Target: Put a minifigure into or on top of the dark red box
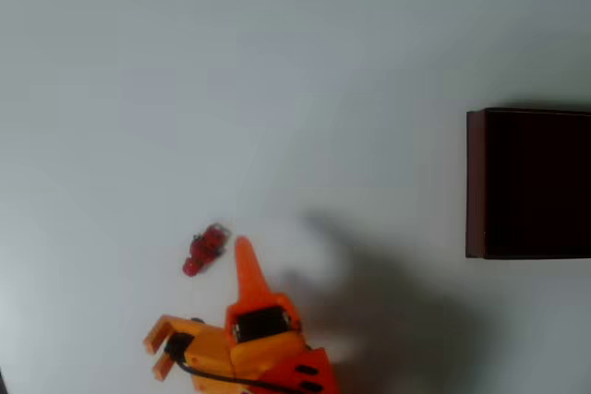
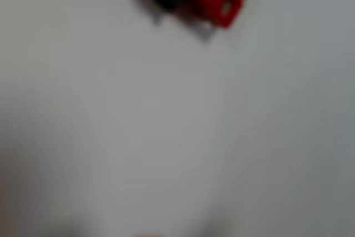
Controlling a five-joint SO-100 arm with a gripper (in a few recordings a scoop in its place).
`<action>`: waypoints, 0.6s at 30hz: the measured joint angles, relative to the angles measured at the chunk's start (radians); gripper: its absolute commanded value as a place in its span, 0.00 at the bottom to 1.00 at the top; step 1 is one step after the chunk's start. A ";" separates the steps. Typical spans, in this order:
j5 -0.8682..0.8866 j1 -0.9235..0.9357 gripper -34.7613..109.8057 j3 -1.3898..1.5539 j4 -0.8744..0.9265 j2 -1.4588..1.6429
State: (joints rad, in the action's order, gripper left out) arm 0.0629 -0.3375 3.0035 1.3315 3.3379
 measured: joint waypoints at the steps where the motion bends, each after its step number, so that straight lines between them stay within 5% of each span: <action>1: 0.000 -0.006 0.40 0.000 0.000 0.000; 11: 0.015 -0.041 0.31 0.000 0.002 0.002; 18: 0.383 -0.041 0.34 0.014 -0.005 0.005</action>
State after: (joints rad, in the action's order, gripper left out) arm 0.4464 -0.3789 3.0173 1.3269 3.3425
